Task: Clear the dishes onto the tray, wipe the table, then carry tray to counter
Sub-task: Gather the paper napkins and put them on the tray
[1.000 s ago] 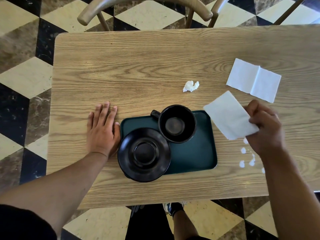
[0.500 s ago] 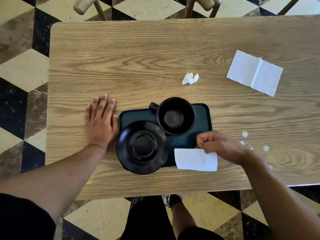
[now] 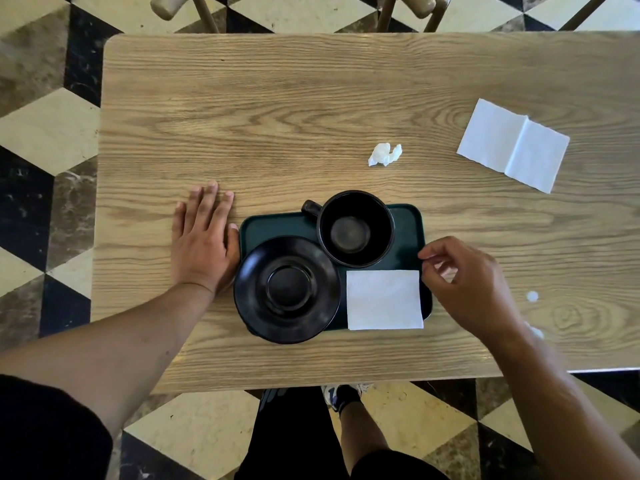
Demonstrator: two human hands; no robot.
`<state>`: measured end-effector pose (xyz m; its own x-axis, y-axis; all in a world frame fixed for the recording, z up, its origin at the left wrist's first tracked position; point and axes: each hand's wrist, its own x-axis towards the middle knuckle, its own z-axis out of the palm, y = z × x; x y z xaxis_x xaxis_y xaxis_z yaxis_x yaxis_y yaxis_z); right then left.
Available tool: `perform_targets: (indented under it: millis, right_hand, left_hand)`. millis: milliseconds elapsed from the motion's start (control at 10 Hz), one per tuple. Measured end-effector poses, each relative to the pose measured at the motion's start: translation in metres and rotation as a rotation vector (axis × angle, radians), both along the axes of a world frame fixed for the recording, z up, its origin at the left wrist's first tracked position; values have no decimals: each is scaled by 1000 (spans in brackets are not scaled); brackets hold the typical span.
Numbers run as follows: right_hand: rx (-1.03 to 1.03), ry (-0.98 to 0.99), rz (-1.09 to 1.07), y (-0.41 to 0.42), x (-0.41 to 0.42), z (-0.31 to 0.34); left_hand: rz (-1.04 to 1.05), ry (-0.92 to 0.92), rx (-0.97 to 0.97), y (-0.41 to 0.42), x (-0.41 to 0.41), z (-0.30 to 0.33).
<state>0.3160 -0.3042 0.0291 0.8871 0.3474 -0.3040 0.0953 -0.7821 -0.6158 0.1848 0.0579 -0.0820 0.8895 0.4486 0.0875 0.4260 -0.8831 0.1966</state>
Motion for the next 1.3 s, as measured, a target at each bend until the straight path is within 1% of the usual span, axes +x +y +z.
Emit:
perform_targets:
  millis: [100,200,400,600,1100,1300]
  right_hand:
    - [-16,-190,29,5,-20,-3]
    - [-51,-212,80,18,-57,-16]
    - [-149,-160,8,32,-85,-32]
    - [-194,-113,-5,35,-81,-36]
    - [-164,-93,-40,35,-77,-39]
    - [-105,-105,-77,32,-78,-36]
  left_hand:
    - [2,4,0,-1,0,0]
    - [7,14,-5,0,0,2]
    - [12,15,-11,-1,0,2]
    - [13,24,-13,-1,1,2]
    - [9,27,-7,-1,1,3]
    - [12,31,-23,-2,1,4]
